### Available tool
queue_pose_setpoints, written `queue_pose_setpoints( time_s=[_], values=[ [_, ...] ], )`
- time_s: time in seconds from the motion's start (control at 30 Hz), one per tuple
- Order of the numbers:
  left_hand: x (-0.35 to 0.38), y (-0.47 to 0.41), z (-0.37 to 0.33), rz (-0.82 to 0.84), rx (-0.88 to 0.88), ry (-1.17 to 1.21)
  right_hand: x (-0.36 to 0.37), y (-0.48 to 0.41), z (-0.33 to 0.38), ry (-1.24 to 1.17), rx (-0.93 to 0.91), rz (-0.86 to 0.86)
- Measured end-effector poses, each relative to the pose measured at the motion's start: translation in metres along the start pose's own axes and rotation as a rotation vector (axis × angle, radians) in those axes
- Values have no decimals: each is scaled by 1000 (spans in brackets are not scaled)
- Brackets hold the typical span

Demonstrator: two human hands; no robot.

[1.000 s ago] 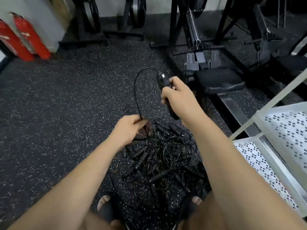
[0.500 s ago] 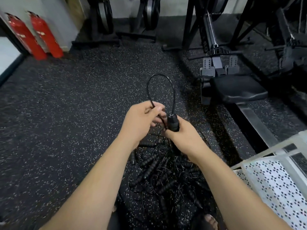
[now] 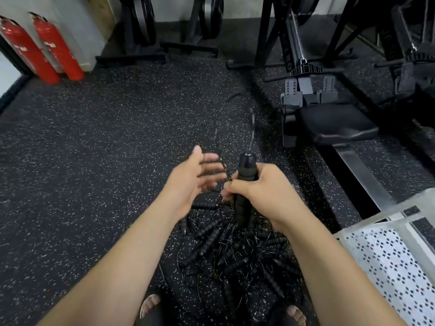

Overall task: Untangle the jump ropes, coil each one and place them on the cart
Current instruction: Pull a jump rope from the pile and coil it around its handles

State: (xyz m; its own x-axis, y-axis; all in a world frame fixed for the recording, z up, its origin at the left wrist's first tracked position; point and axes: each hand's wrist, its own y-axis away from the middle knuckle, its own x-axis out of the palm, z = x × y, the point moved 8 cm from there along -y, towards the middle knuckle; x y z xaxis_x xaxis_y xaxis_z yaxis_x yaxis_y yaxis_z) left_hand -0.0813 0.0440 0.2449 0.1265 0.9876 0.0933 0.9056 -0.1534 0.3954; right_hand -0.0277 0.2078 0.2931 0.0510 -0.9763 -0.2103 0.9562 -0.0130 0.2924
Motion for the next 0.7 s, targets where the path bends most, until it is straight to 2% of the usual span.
queue_pose_setpoints(
  time_s=[0.17, 0.3, 0.43, 0.57, 0.7],
  values=[
    [45, 12, 36, 291, -58, -285, -42, 1, 14, -246, -43, -146],
    [63, 20, 53, 377, -18, -587, -64, 0, 20, -472, -72, -210],
    [78, 20, 56, 375, 112, -592, -72, -1, 19, -570, -71, -231],
    [77, 14, 43, 291, 217, -730, -76, -4, 15, -622, -76, -233],
    [63, 12, 24, 263, 211, -651, -73, -11, 2, -589, -48, -185]
  ],
)
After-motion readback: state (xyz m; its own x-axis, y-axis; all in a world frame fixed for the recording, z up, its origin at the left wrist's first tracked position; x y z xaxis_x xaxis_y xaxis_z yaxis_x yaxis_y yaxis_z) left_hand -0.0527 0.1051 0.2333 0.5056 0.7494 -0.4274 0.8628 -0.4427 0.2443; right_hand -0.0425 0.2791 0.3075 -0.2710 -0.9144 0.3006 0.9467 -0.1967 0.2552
